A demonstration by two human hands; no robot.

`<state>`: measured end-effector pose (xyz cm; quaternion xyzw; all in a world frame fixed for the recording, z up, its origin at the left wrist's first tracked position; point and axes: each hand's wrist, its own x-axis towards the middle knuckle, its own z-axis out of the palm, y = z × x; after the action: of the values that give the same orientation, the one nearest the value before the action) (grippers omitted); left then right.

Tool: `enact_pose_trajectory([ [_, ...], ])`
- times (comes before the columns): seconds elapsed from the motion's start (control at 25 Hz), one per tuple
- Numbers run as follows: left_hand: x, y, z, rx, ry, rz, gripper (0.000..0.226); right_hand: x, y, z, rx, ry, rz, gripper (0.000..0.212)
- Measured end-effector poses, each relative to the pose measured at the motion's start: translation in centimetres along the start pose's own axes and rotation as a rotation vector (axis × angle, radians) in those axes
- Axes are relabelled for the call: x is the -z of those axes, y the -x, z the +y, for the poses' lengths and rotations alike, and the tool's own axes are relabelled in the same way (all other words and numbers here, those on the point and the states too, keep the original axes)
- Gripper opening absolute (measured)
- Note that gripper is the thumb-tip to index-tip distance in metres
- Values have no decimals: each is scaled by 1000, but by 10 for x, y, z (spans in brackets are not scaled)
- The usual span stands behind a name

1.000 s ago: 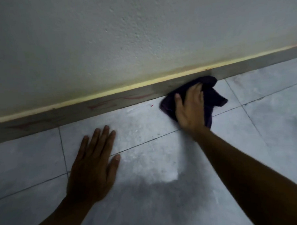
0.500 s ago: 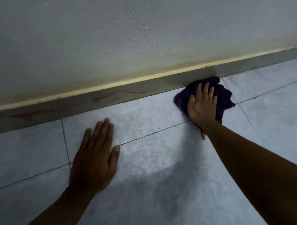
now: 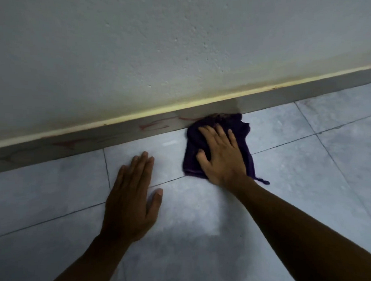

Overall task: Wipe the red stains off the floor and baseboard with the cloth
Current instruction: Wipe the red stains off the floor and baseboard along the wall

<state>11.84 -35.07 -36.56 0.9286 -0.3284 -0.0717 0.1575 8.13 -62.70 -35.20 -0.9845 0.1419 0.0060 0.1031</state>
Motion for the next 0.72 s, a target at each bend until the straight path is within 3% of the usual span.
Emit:
enact_pose_trajectory([
  [0.12, 15, 48, -48, 130, -93, 41, 76, -5, -2, -3, -246, -34, 77, 76],
  [0.24, 16, 85, -74, 146, -142, 27, 78, 0, -13, -3, -507, -84, 122, 81],
  [0.44, 12, 81, -75, 133, -135, 34, 77, -4, -25, -28, -513, -130, 164, 62],
  [0.6, 11, 82, -77, 119, -131, 42, 75, -14, -26, -72, -637, -501, 388, 48],
  [0.64, 11, 81, -76, 121, -134, 37, 75, -18, -21, -94, -584, -578, 438, 48],
  [0.68, 11, 81, -76, 121, -134, 32, 75, -24, -14, -118, -408, -604, 423, 49],
  [0.72, 12, 81, -75, 121, -130, 34, 75, -31, -8, -141, -100, -549, 330, 54],
])
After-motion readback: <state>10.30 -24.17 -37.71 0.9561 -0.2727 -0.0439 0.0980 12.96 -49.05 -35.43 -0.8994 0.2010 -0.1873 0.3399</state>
